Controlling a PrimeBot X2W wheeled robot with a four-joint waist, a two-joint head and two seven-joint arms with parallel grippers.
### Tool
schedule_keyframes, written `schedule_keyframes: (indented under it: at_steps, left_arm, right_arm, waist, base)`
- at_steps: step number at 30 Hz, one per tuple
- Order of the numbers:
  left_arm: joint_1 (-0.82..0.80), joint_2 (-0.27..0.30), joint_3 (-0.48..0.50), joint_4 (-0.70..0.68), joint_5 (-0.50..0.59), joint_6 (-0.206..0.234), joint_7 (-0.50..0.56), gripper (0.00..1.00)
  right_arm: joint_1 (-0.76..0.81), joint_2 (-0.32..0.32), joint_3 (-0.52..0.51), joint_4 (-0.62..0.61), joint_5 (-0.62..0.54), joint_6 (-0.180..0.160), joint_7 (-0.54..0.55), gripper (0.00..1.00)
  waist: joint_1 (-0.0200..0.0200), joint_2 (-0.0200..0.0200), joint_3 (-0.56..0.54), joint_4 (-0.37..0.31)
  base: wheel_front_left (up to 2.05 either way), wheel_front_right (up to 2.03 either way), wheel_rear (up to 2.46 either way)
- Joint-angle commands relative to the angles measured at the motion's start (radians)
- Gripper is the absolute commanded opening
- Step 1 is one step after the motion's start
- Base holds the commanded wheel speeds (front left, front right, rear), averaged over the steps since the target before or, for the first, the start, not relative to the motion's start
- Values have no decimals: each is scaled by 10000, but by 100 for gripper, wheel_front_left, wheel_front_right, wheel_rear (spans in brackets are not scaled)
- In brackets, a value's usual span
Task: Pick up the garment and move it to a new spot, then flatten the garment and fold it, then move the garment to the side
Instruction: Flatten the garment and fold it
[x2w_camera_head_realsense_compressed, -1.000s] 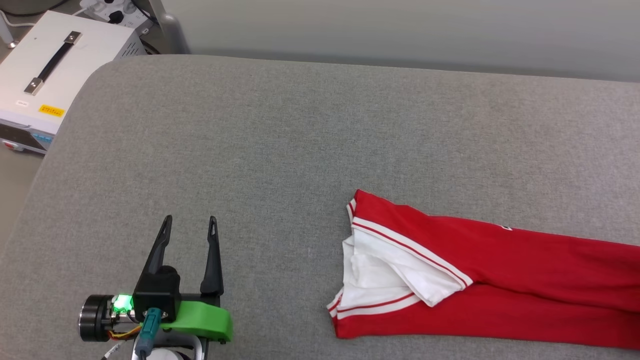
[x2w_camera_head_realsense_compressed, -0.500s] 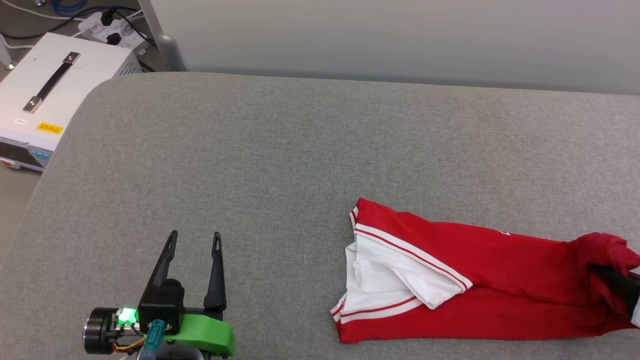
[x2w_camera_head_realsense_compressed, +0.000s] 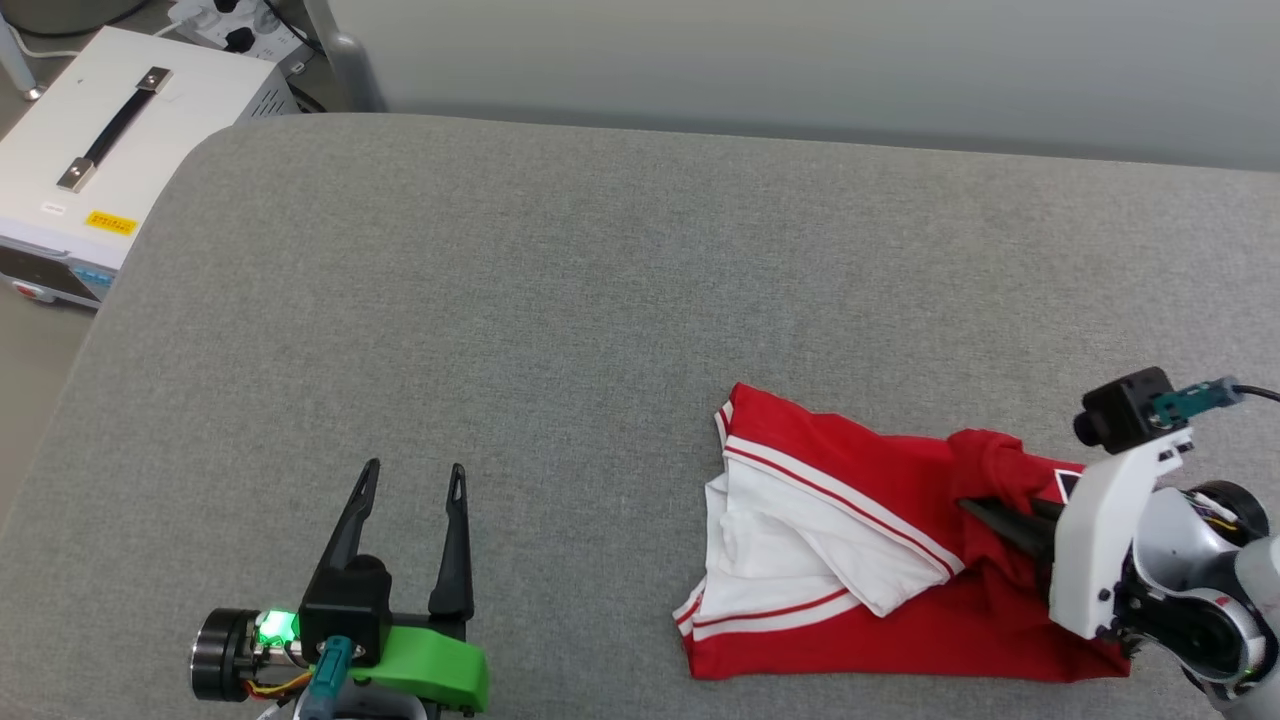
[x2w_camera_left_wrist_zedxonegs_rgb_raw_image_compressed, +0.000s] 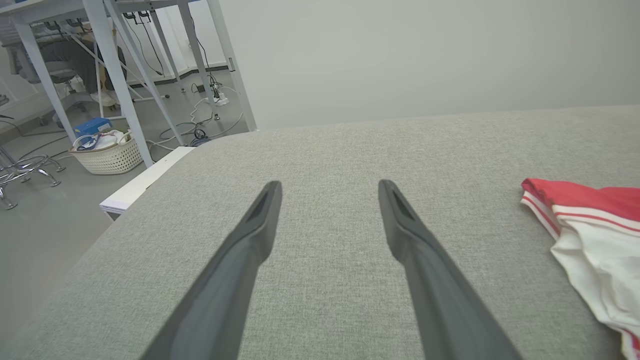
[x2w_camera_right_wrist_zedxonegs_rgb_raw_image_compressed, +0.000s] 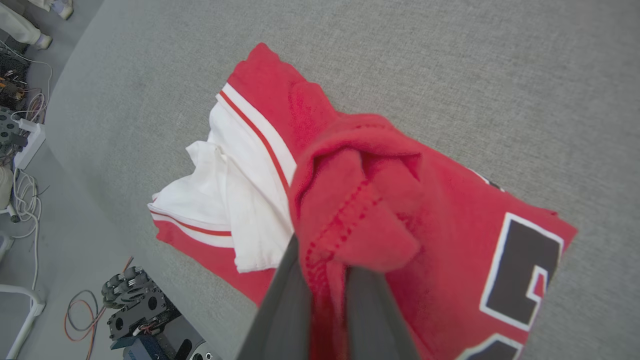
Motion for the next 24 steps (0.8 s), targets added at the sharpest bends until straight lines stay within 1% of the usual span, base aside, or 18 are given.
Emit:
schedule_keyframes:
  at_steps: [1, 7, 14, 18, 22, 23, 24]
  left_arm:
    - [-200, -69, -9, 20, 58, -66, -59, 100]
    - [-348, -162, 1, 4, 108, -118, -59, 100]
    - [-575, -270, 7, 17, 148, -173, -59, 100]
    - [-677, -338, -27, 46, 180, -193, -59, 100]
    - [-677, -384, 3, 85, 179, -183, -59, 100]
    - [-654, -389, 23, 94, 177, -176, -59, 100]
    - [-616, -394, 46, 109, 176, -169, -59, 100]
  right_arm:
    - [-360, 142, 249, 123, -173, -6, 13, 0]
    - [-1645, 842, 1595, 803, -771, -6, -305, 0]
    - [-2935, 1551, 3008, 2096, -1299, -6, -843, 0]
    - [-3346, 1509, 4002, 3081, -1869, -6, -947, 0]
    - [-3345, 1619, 4446, 3733, -1605, -6, -1340, 0]
    - [-3352, 1612, 4488, 3807, -1561, -6, -1498, 24]
    - [-3374, 1566, 4544, 3854, -1577, -6, -1744, 67]
  waist:
    - [0, -1, 86, 82]
    - [0, -1, 375, 187]
    - [0, -1, 701, 324]
    - [0, -1, 801, 404]
    - [0, -1, 760, 414]
    - [0, -1, 721, 393]
    - [0, -1, 658, 369]
  base:
    - [0, 0, 0]
    - [0, 0, 0]
    - [0, 0, 0]
    - [0, 0, 0]
    - [0, 0, 0]
    - [0, 0, 0]
    - [0, 0, 0]
